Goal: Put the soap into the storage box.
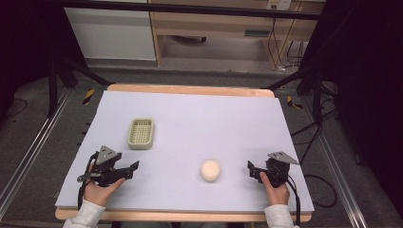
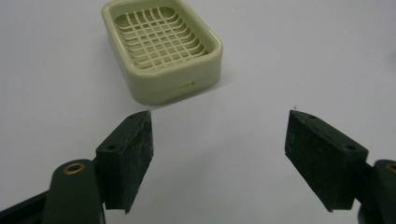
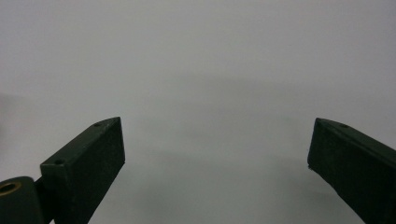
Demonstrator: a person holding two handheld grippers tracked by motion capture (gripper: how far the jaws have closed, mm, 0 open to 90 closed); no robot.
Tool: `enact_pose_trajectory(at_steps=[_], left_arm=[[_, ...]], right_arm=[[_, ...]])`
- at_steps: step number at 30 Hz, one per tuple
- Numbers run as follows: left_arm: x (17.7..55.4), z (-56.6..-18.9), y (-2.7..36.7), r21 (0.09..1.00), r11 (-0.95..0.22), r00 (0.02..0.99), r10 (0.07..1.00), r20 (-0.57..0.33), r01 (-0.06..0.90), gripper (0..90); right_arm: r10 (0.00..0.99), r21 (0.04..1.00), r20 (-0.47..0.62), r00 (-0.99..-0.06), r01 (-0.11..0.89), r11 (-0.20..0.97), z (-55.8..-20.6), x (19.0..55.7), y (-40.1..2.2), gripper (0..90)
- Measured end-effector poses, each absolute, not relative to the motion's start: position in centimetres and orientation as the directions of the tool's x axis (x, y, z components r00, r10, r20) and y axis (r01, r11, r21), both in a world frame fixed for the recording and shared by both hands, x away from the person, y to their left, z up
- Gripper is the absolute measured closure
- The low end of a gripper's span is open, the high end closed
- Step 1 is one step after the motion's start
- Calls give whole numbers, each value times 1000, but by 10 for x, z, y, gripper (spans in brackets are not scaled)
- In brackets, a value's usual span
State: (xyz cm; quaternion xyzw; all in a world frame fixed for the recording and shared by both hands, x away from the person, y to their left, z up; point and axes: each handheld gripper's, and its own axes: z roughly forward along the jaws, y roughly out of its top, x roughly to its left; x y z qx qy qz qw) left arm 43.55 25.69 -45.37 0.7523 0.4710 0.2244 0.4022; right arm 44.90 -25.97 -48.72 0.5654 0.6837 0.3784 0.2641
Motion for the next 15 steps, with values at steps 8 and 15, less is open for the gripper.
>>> enact_pose_trajectory(at_steps=[8,15], left_arm=[[436,-454,245,815,-244,472,881,-41,526,228],[436,-455,230,810,-270,502,864,-34,521,223]], right_arm=[[973,814,66,-222,575,76,-487,449,-260,43],[973,812,63,-222,579,80,-488,450,-259,43]])
